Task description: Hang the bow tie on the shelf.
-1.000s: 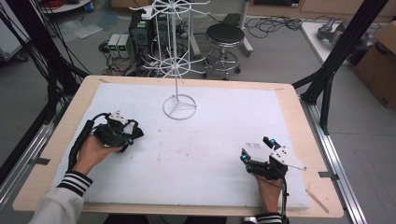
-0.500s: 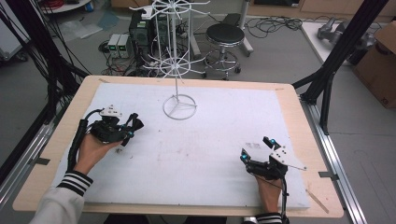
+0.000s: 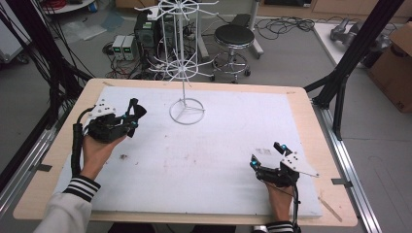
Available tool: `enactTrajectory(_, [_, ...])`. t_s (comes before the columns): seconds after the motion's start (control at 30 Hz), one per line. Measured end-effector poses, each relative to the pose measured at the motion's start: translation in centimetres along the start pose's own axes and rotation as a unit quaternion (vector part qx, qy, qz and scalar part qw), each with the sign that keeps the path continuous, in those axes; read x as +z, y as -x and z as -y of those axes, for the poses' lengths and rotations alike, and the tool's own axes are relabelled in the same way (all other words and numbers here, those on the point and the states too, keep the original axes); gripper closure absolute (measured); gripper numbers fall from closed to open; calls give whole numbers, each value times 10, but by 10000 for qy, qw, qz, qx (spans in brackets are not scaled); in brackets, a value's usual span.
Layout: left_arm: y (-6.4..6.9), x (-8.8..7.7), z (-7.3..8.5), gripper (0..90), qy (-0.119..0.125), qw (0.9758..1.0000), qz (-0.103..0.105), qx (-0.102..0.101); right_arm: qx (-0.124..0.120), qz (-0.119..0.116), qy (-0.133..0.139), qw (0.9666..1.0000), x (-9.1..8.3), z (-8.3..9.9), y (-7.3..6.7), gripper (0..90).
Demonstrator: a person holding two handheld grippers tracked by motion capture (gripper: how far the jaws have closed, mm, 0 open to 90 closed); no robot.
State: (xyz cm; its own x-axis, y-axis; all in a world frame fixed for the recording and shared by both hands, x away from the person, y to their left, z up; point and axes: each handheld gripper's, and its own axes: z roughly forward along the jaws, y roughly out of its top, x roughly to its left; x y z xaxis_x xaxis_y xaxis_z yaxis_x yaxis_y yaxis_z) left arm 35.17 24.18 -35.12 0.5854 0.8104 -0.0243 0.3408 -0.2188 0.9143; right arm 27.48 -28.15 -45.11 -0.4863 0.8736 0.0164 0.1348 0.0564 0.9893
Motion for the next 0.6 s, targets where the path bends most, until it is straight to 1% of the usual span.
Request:
enactTrajectory(0.1, [2, -2, -7, 764, 186, 9998, 7, 5, 4, -1, 2, 10000, 0, 0, 0, 31])
enactTrajectory(0.13, [2, -2, -10, 764, 239, 9997, 26, -28, 5, -2, 1, 10000, 0, 0, 0, 31])
enactTrajectory(0.23, [5, -2, -17, 764, 340, 9994, 38, 0, 0, -1, 0, 10000, 0, 0, 0, 31])
enactTrajectory(0.27, [5, -2, -17, 764, 340, 9994, 38, 0, 6, -2, 1, 10000, 0, 0, 0, 31])
enactTrajectory(0.33, [8, -3, -23, 764, 449, 9990, 54, 24, 3, -3, 2, 10000, 0, 0, 0, 31])
enactTrajectory(0.37, [9, -3, -25, 764, 488, 9988, 76, -3, 5, -3, 2, 10000, 0, 0, 0, 31])
enactTrajectory(0.53, [13, -2, -33, 764, 544, 9984, 120, 41, 19, -7, 7, 10000, 0, 0, 0, 31])
enactTrajectory(0.6, [15, -2, -37, 764, 588, 9981, 156, 19, 18, -10, 3, 10000, 0, 0, 0, 31])
